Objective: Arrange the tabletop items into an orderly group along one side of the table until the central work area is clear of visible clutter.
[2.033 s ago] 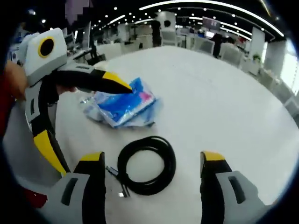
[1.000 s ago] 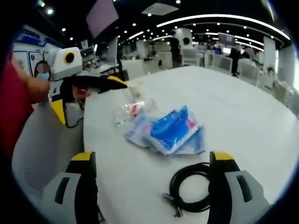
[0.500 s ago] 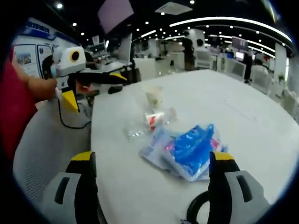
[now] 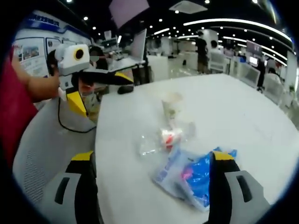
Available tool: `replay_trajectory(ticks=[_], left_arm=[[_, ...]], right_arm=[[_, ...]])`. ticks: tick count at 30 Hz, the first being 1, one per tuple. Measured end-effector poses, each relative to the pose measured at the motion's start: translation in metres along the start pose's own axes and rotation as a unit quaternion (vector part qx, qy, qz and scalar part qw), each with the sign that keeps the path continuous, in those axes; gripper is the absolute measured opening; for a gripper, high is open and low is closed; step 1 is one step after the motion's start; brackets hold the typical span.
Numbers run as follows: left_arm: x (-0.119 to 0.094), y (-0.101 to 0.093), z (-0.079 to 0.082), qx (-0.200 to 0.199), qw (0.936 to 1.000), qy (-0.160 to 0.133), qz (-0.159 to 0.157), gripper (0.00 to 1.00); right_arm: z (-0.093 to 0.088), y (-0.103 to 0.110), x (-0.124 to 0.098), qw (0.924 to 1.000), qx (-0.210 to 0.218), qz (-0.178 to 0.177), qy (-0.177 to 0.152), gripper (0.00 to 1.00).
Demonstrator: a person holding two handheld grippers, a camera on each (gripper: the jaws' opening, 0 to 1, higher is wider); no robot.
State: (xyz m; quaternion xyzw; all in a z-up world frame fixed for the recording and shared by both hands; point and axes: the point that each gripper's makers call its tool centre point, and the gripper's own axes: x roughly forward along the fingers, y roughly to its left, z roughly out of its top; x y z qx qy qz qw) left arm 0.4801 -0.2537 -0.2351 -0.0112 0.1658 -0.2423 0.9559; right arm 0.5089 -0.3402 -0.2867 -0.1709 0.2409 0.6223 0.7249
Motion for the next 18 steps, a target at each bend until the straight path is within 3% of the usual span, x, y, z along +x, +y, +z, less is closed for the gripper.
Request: replay_trajectory(ticks=[8,14,18], left_arm=[[0.022,0.001,-0.011,0.007,0.9993,0.034,0.01,0.81],[0.049,0.003,-0.029,0.016,0.9957,0.087,0.027,0.8],[0.063,0.005,-0.039,0.016,0.9939,0.105,0.032,0.78]], right_arm=[[0.0,0.003,0.008,0.9998,-0.012,0.015,0.01,0.99],[-0.001,-0.002,0.009,0.9997,-0.016,0.018,0.011,0.99],[-0.006,-0.007,0.009,0.9996,-0.014,0.019,0.013,0.99]])
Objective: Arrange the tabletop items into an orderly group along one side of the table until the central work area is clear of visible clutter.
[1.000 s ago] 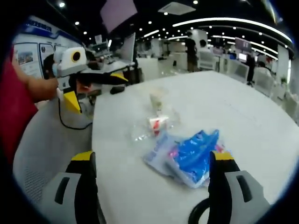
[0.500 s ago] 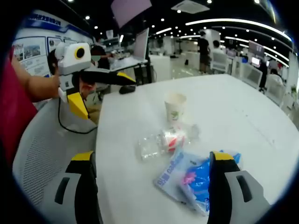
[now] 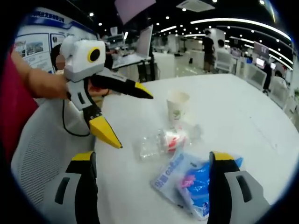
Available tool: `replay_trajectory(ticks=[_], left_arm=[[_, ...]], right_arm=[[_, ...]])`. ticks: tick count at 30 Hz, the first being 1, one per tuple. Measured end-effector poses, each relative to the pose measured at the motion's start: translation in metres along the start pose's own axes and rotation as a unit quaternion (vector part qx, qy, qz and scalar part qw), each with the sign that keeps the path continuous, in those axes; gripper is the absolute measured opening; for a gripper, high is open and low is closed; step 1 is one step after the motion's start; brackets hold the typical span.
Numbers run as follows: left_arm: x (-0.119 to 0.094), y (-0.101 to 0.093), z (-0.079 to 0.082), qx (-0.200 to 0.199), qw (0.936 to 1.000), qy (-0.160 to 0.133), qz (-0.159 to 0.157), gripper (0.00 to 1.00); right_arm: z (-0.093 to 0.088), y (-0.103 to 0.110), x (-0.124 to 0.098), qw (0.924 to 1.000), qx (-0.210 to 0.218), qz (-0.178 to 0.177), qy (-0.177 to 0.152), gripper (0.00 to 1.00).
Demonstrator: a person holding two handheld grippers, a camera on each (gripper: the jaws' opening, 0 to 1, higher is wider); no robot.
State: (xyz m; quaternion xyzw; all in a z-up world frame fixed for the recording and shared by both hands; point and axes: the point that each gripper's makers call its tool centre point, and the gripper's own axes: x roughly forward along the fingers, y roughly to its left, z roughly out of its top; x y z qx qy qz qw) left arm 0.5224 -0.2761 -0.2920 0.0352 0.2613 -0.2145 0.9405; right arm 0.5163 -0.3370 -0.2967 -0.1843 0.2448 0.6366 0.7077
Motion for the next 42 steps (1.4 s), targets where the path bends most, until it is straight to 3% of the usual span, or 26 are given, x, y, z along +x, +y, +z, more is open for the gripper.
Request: replay_trajectory(ticks=[5,11,23,42], left_arm=[[0.016,0.01,-0.015,-0.02,0.9993,0.027,0.016,0.77],[0.034,0.02,-0.028,-0.016,0.9976,0.054,0.04,0.75],[0.057,0.023,-0.05,-0.017,0.9939,0.097,0.05,0.7],[0.073,0.023,-0.06,-0.019,0.9904,0.127,0.052,0.6]], right_arm=[[-0.002,-0.003,0.002,1.0,0.003,0.002,-0.001,0.98],[-0.002,-0.008,0.008,0.9999,0.008,0.007,-0.004,0.98],[-0.007,-0.014,0.013,0.9998,0.012,0.014,-0.005,0.97],[-0.011,-0.017,0.016,0.9997,0.02,0.015,-0.006,0.96]])
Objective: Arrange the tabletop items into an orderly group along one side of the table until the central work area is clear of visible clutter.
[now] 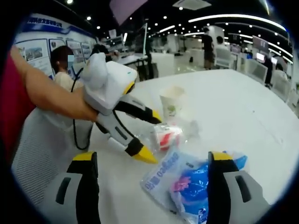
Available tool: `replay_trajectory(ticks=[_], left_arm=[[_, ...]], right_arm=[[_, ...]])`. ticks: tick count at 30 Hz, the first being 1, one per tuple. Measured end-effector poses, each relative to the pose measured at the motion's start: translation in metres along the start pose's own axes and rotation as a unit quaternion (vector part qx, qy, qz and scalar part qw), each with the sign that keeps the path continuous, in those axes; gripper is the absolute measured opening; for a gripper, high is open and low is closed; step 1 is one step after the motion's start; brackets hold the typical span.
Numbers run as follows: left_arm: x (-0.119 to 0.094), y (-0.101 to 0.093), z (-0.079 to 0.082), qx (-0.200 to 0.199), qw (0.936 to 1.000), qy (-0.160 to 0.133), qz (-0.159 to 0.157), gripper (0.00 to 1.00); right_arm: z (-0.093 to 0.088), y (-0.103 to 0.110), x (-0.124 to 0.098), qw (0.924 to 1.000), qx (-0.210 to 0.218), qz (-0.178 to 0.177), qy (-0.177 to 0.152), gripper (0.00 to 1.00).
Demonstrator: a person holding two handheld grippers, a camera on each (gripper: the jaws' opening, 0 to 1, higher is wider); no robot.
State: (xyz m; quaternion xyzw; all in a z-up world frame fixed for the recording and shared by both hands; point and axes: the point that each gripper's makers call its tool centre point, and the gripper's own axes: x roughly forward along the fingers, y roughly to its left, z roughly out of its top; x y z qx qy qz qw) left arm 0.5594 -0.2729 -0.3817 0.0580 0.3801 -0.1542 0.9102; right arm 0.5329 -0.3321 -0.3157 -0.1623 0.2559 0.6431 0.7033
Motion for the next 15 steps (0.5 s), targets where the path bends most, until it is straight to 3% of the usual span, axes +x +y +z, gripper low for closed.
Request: replay_trajectory(ticks=[5,15], left_arm=[[0.0021,-0.0008,-0.0047,-0.005,0.9999,0.013,-0.004,0.49],[0.004,0.0058,-0.0087,-0.003,0.9998,0.021,0.006,0.47]], right_arm=[[-0.0003,0.0013,0.0,1.0,0.0,0.0,0.001,0.96],[-0.0047,0.0029,0.001,1.0,0.004,0.001,0.003,0.96]])
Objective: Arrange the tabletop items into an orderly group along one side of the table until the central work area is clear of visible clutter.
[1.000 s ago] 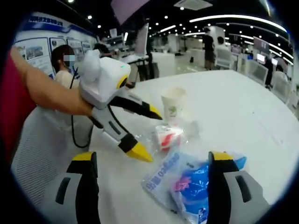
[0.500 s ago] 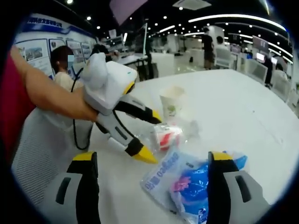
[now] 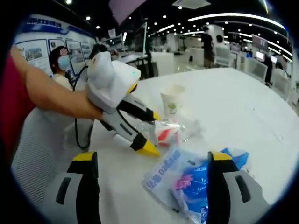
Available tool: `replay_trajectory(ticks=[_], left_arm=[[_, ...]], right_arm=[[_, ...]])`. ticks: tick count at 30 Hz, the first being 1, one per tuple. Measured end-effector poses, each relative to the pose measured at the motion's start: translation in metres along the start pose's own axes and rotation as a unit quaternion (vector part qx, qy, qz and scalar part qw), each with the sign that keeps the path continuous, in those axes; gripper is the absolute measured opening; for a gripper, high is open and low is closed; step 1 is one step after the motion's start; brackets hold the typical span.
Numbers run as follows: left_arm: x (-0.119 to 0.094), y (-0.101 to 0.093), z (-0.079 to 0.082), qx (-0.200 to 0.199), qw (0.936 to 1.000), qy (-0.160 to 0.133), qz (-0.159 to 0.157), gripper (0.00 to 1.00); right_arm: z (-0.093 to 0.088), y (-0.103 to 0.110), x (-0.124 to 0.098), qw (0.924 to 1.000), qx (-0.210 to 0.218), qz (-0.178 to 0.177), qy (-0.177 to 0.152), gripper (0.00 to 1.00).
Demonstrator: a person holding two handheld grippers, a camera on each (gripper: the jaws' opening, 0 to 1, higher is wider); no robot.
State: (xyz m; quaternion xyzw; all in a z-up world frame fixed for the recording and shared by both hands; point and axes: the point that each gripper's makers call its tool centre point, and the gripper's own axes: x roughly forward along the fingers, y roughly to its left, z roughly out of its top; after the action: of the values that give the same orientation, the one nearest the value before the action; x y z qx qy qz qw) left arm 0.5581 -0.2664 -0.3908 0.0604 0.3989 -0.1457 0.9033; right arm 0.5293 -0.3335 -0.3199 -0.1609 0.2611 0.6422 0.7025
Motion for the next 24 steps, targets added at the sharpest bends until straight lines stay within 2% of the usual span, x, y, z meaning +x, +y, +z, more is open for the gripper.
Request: replay_trajectory(ticks=[10,12,18,24], left_arm=[[0.0,0.001,0.0,-0.005,0.9999,-0.011,-0.005,0.44],[-0.003,0.001,0.008,-0.01,0.9994,-0.032,-0.008,0.42],[-0.003,0.003,0.01,-0.001,0.9994,-0.034,-0.006,0.4],[-0.005,0.004,0.011,-0.012,0.9992,-0.037,-0.008,0.38]], right_arm=[[-0.002,0.0,0.003,1.0,0.002,0.001,0.001,0.95],[-0.002,0.0,0.004,1.0,0.002,0.002,0.001,0.95],[0.0,-0.002,0.006,1.0,0.005,0.002,-0.001,0.94],[0.004,-0.005,0.006,1.0,0.007,-0.001,-0.006,0.93]])
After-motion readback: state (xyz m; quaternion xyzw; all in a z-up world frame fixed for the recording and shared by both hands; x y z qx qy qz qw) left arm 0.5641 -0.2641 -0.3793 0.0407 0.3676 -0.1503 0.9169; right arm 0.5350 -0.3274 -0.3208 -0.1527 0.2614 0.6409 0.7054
